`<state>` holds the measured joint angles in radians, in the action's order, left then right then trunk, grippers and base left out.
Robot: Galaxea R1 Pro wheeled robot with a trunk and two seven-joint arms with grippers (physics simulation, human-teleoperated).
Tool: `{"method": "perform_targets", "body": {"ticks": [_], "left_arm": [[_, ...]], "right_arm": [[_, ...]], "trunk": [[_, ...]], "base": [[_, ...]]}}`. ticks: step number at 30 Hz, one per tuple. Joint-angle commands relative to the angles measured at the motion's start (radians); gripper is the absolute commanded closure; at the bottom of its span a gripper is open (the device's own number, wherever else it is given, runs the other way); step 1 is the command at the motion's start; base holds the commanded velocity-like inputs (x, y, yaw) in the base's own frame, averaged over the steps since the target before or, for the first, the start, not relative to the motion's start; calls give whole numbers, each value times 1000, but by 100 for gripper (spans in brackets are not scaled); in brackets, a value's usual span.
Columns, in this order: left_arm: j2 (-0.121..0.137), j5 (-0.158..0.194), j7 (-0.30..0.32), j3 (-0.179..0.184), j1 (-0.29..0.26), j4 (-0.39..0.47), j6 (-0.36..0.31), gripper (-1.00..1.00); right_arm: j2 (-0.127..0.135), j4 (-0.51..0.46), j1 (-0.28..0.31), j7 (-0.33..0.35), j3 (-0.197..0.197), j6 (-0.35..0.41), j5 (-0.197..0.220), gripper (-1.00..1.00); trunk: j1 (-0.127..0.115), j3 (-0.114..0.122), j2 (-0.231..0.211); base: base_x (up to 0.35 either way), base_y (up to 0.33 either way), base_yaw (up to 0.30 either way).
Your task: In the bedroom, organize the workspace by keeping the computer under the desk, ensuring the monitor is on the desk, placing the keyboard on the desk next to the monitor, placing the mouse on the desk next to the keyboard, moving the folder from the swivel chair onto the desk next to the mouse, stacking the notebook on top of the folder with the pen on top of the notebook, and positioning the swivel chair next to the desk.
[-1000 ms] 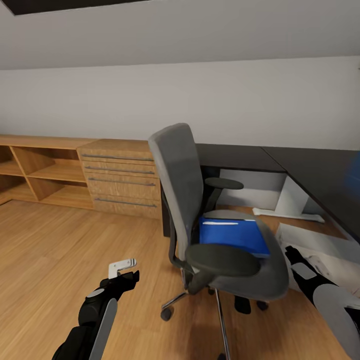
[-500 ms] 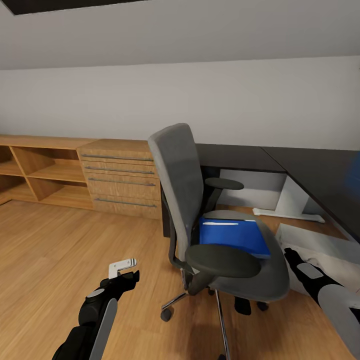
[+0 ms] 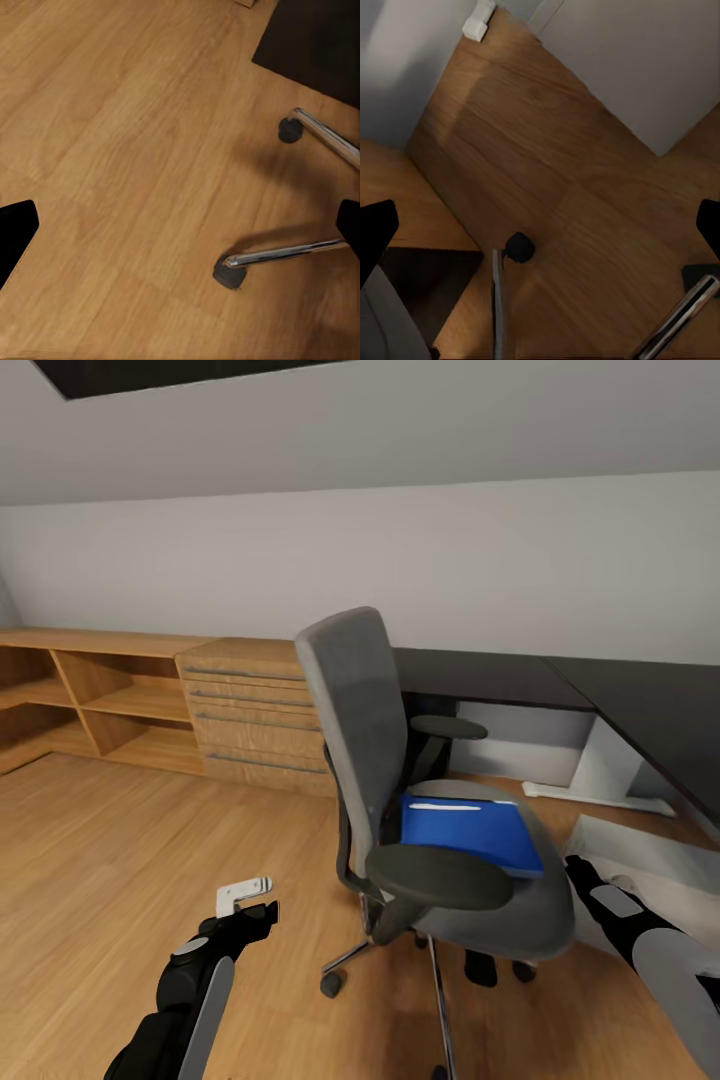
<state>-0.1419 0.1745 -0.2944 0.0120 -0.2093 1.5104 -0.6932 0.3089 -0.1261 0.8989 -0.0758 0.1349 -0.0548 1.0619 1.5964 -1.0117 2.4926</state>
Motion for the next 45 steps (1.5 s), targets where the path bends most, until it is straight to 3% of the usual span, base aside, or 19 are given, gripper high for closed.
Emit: {"method": "perform_targets", "body": {"ticks": [1, 45], "left_arm": [[0, 11, -9, 1, -1, 1, -3, -100], [-1, 11, -6, 3, -1, -4, -3, -100]], "right_arm": [[0, -1, 0, -1, 1, 0, 3, -100], [-16, -7, 0, 23, -3, -3, -2, -100]], "trunk": [[0, 0, 0], [0, 21, 0]], "base": [[0, 0, 256], [0, 0, 259]]}}
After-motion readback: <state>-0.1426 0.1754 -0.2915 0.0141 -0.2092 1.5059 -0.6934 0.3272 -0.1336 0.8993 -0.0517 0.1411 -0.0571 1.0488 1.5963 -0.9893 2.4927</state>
